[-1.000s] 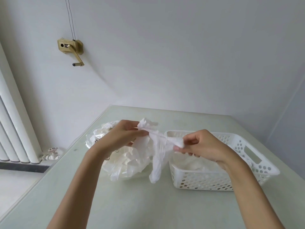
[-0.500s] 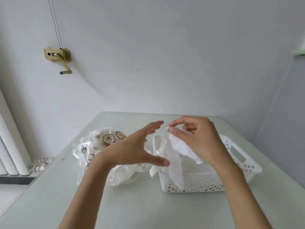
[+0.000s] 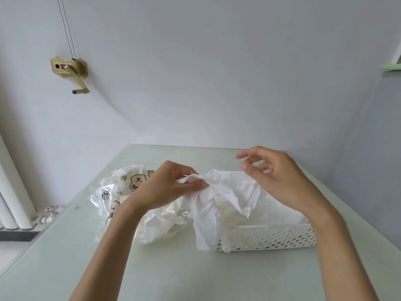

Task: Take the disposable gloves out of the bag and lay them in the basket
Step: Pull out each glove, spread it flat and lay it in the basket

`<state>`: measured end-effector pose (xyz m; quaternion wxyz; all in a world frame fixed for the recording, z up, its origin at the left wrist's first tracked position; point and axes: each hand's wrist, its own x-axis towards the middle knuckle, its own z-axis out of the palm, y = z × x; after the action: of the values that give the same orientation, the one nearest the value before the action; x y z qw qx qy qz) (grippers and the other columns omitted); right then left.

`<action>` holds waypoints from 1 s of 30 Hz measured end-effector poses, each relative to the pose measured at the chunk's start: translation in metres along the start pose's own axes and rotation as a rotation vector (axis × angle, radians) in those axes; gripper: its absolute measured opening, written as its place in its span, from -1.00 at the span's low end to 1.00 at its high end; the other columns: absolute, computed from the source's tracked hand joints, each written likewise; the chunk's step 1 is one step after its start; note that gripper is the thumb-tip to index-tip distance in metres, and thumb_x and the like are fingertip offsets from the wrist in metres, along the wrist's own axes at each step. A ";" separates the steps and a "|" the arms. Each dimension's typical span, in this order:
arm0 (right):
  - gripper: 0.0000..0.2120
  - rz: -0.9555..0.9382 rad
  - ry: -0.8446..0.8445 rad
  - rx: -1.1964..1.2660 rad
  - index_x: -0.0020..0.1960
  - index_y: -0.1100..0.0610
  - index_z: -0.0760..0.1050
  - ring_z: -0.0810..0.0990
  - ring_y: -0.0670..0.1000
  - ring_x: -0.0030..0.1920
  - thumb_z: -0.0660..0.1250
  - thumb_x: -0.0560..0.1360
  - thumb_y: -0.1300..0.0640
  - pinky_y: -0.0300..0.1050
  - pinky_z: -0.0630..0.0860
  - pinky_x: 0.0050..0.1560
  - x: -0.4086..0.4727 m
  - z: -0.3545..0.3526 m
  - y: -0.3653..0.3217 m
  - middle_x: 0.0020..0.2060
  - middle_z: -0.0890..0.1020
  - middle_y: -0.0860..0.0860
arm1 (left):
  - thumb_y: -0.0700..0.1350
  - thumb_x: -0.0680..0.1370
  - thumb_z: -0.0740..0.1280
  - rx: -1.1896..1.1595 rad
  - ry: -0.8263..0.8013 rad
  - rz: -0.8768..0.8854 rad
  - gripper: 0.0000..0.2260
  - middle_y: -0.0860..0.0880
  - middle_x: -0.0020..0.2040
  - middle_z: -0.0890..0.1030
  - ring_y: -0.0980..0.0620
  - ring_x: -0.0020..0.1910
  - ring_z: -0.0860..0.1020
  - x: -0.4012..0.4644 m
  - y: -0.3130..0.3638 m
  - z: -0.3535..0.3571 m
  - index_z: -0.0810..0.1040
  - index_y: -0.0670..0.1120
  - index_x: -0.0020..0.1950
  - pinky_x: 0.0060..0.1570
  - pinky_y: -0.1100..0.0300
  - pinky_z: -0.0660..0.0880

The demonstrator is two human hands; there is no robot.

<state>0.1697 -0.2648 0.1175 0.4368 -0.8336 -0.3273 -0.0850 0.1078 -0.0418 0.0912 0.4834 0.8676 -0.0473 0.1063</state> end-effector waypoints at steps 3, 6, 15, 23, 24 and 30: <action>-0.60 -0.034 -0.114 -0.006 0.14 -0.19 0.51 0.49 -0.26 0.13 0.33 0.35 -0.29 -0.29 0.39 0.13 -0.003 0.003 -0.005 0.09 0.55 -0.27 | -0.02 0.47 0.44 -0.011 0.033 0.015 -0.86 0.00 -0.36 0.61 0.14 -0.35 0.51 0.001 0.000 0.002 0.66 0.00 -0.27 -0.31 0.35 0.38; -0.44 -0.034 -0.302 -0.164 0.17 -0.23 0.38 0.33 -0.35 0.20 0.44 0.23 -0.33 -0.31 0.34 0.17 -0.009 0.019 -0.014 0.14 0.38 -0.36 | -0.03 0.48 0.44 -0.023 0.050 0.028 -0.89 -0.11 -0.26 0.67 0.11 -0.30 0.56 0.003 -0.001 0.001 0.68 -0.03 -0.22 -0.26 0.29 0.44; -0.94 0.002 -0.188 0.017 -0.14 0.01 0.59 0.60 -0.22 -0.12 0.38 0.50 0.05 -0.31 0.46 0.00 -0.001 0.028 -0.007 -0.19 0.65 -0.17 | -0.05 0.47 0.45 -0.030 0.107 0.051 -0.91 0.14 -0.43 0.57 0.25 -0.47 0.44 -0.003 -0.003 -0.014 0.67 -0.05 -0.13 -0.44 0.44 0.31; -0.71 0.245 -0.014 0.595 -0.06 0.21 0.61 0.57 0.04 -0.05 0.40 0.40 -0.02 -0.03 0.42 0.09 0.004 0.015 0.002 -0.14 0.62 0.09 | 0.12 0.44 0.39 -0.119 -0.022 0.188 -0.72 -0.05 -0.41 0.42 0.02 -0.43 0.33 -0.005 -0.006 -0.008 0.60 -0.11 -0.15 -0.43 0.24 0.22; -0.67 0.249 0.040 0.601 -0.06 0.26 0.59 0.55 0.05 -0.05 0.41 0.42 -0.03 -0.02 0.42 0.11 0.005 0.016 0.003 -0.14 0.61 0.10 | 0.10 0.48 0.35 -0.154 -0.006 0.214 -0.66 -0.08 -0.42 0.34 0.00 -0.44 0.26 -0.003 -0.008 -0.005 0.51 -0.18 -0.26 -0.46 0.23 0.15; -0.64 0.109 0.369 0.425 -0.21 0.36 0.46 0.36 -0.05 -0.32 0.38 0.51 0.05 -0.23 0.34 -0.23 0.001 0.011 -0.003 -0.39 0.41 0.07 | 0.01 0.59 0.27 -0.258 0.132 0.260 -0.70 -0.06 -0.45 0.25 0.06 -0.50 0.14 0.000 0.000 0.013 0.49 -0.15 -0.26 -0.50 0.24 0.03</action>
<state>0.1671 -0.2547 0.1129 0.6579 -0.7101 -0.2075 -0.1412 0.1100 -0.0532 0.0845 0.5750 0.7761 -0.1404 0.2176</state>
